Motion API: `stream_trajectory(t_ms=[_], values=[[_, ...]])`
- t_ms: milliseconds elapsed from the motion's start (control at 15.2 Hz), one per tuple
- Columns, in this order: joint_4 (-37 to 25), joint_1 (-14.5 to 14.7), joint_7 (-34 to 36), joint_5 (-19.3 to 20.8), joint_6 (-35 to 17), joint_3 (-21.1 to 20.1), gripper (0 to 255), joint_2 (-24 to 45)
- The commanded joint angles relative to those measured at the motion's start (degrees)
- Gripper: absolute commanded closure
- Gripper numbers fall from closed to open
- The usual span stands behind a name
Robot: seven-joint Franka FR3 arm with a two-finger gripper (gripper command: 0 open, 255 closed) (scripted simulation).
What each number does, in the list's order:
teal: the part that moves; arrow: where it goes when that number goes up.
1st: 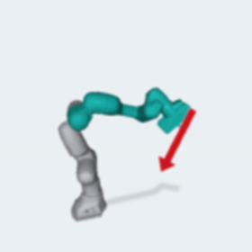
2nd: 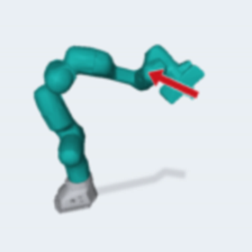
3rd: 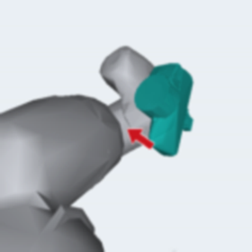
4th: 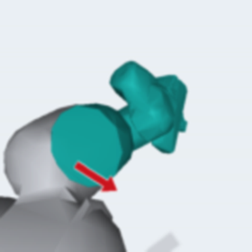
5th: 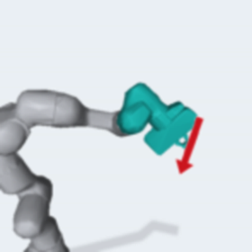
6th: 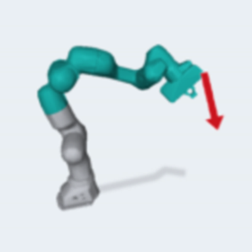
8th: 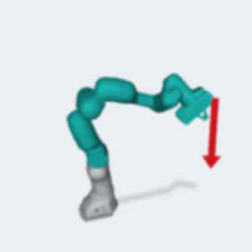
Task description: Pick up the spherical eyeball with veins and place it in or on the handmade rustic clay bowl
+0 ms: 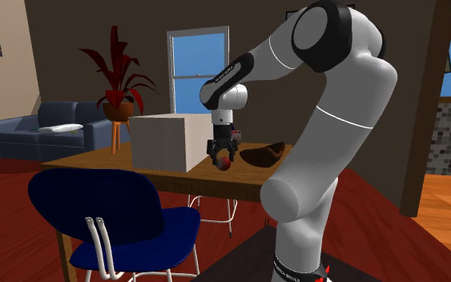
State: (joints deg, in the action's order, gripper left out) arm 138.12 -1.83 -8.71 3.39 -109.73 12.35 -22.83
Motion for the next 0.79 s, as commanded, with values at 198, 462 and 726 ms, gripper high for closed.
stream_trajectory(t_ms=[198,462,726], values=[[0.2,0.0,0.0,0.0,-0.3,0.0,0,0.0],[0.2,0.0,0.0,0.0,-0.3,0.0,255,0.0],[0.2,0.0,0.0,0.0,-0.3,0.0,255,0.0]])
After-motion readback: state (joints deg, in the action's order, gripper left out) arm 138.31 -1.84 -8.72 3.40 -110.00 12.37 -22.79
